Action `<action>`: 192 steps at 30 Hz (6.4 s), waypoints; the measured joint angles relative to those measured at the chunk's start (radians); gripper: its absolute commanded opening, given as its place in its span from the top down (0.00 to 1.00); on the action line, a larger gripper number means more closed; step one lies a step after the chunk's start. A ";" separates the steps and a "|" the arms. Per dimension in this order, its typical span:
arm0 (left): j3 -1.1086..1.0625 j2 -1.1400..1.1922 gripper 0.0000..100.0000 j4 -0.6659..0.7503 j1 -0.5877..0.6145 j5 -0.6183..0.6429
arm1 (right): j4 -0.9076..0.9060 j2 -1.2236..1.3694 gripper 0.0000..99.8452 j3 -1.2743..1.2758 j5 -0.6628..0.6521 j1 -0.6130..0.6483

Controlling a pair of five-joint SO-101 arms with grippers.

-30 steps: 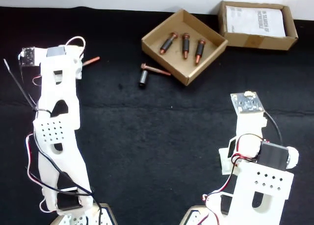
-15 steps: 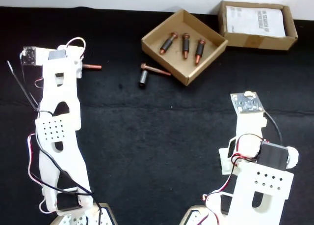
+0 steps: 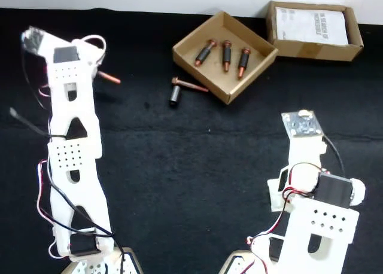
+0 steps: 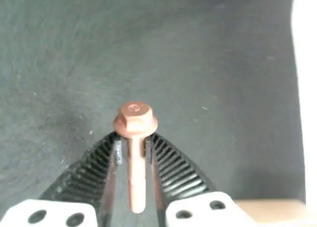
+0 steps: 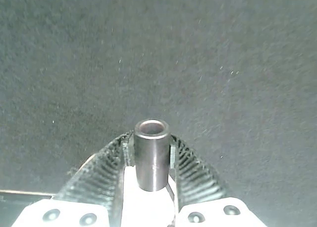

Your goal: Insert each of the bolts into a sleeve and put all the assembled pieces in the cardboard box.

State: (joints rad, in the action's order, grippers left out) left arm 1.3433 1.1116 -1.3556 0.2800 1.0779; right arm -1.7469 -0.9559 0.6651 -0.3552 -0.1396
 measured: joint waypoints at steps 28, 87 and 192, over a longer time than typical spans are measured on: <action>0.275 -0.213 0.99 -0.397 -0.123 -0.830 | 0.236 0.000 0.99 -0.048 0.135 0.307; -1.123 -1.830 0.99 -0.338 -0.583 -0.997 | 1.054 0.002 0.99 0.063 0.262 0.885; -1.946 -2.094 0.99 0.514 -0.503 -0.779 | 1.571 0.006 0.99 0.497 0.479 0.953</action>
State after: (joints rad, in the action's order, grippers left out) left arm -0.6022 -0.9828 -0.8416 -0.2232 0.2984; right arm -0.1757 -0.9498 1.1623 0.1235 0.8132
